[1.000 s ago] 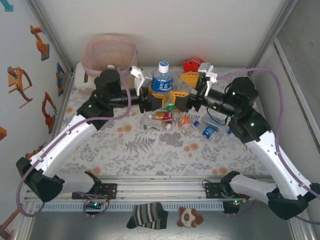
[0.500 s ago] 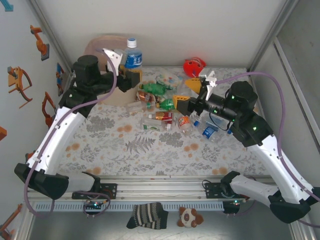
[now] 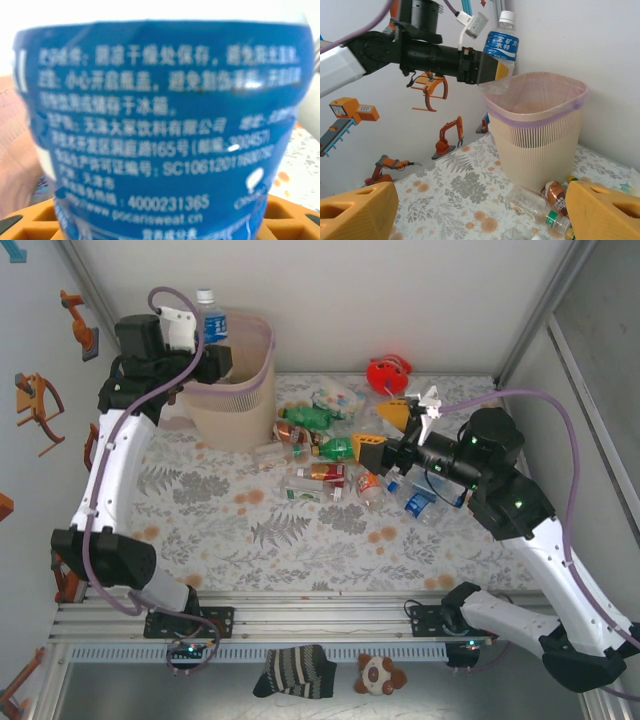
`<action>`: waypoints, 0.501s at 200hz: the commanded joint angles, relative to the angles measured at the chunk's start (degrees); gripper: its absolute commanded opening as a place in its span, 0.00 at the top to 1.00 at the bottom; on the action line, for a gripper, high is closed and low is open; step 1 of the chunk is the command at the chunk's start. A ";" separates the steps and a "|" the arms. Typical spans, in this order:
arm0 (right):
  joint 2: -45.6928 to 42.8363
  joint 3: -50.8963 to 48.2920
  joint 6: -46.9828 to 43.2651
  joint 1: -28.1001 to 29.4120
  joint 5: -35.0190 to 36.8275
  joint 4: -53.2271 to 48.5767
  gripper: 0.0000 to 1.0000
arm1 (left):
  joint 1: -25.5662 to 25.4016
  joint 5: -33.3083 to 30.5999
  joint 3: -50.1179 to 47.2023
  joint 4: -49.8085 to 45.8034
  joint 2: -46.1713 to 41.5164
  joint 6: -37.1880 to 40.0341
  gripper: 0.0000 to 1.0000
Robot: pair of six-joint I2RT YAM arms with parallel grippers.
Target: Put the plastic bottles in the bin
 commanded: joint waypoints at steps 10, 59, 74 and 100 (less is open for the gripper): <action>-0.97 0.71 -0.57 0.48 0.83 -0.07 0.15 | 1.05 -3.75 7.19 -3.81 5.62 4.38 0.57; -1.39 0.92 -0.66 0.49 1.25 -0.61 0.15 | 1.64 -8.10 22.09 -11.96 18.59 7.73 0.58; -1.56 0.98 -0.68 0.48 1.33 -0.86 0.15 | 1.87 -8.49 27.04 -15.23 22.79 7.94 0.58; -2.02 0.67 -0.78 0.48 1.68 -0.98 0.15 | 1.92 -8.65 34.38 -20.17 28.99 7.76 0.58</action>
